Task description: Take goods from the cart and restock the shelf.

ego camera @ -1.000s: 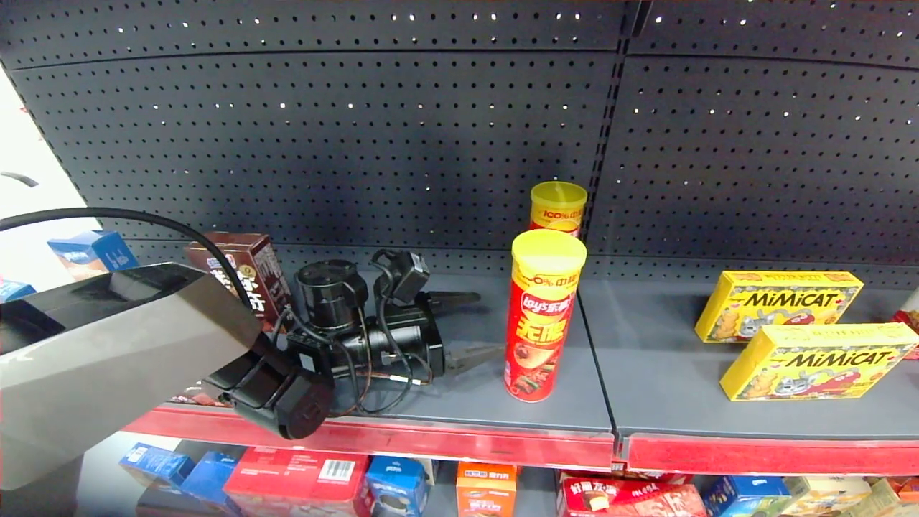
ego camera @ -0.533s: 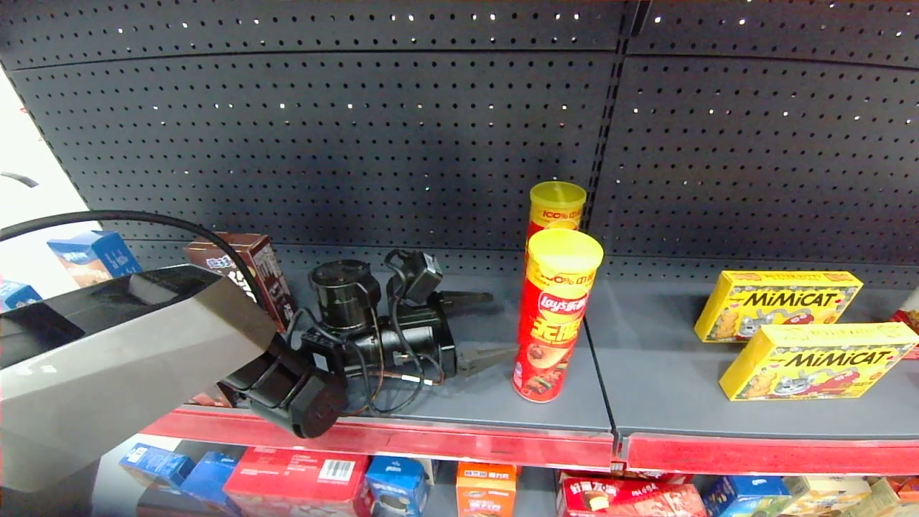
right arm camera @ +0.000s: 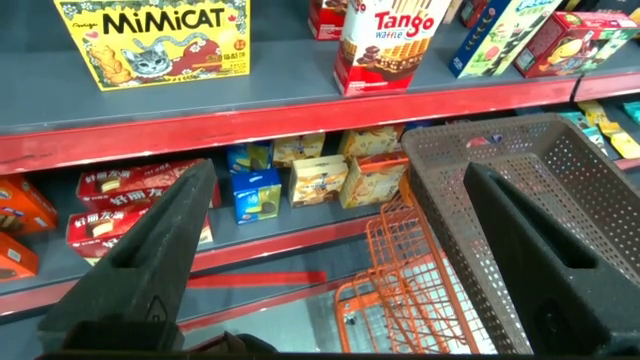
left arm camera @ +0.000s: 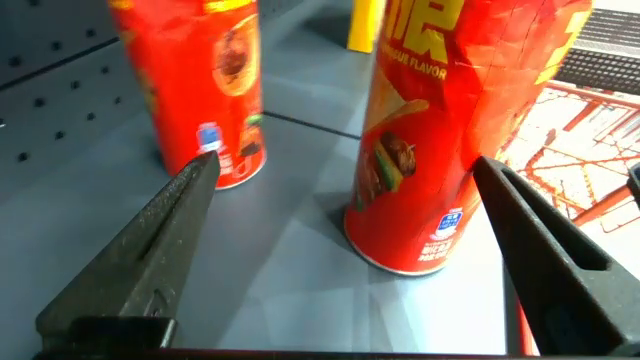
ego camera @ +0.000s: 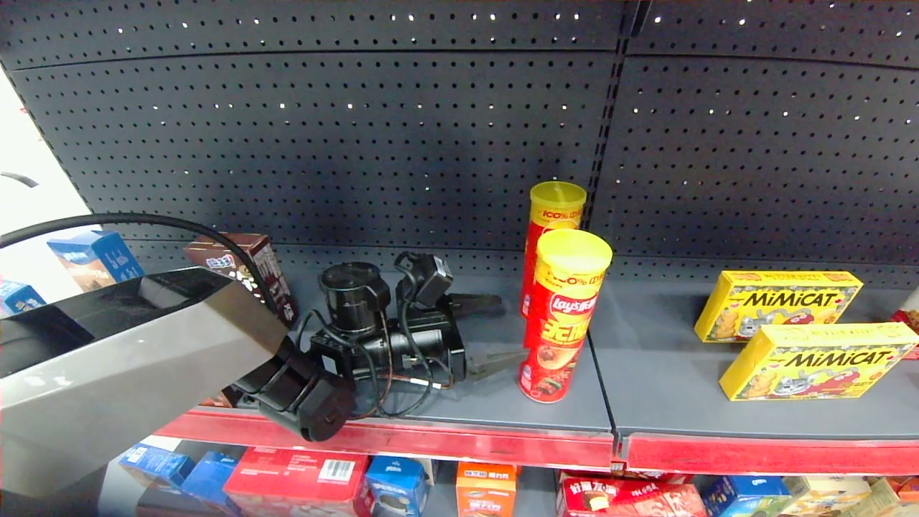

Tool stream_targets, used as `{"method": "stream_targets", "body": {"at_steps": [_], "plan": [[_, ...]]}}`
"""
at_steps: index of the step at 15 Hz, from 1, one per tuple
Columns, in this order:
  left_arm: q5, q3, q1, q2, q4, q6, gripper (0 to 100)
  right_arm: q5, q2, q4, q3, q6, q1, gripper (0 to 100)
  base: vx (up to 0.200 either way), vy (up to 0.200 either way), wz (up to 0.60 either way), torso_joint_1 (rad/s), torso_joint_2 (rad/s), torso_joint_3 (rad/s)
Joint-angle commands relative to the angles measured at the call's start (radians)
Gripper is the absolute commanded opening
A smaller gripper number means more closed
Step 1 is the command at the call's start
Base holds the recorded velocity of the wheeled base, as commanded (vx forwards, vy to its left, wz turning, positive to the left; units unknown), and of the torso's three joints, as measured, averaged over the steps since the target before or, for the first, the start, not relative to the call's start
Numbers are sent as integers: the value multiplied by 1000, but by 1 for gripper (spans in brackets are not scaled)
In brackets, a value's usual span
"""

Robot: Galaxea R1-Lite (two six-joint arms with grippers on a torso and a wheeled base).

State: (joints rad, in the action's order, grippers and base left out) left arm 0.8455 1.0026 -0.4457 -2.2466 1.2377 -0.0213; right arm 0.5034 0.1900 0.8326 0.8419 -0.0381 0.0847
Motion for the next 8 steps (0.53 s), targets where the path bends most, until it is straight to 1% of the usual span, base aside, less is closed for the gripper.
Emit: {"method": "stream_targets", "body": {"at_steps": [1, 8], "plan": [[0, 2, -8, -2, -1, 0, 100, 0, 0, 0, 0, 0, 1, 100, 0, 0, 0, 0, 0, 0], [-6, 27, -24, -21, 0, 0, 100, 0, -1, 3, 8, 0, 1, 100, 0, 0, 0, 0, 0, 0]]}}
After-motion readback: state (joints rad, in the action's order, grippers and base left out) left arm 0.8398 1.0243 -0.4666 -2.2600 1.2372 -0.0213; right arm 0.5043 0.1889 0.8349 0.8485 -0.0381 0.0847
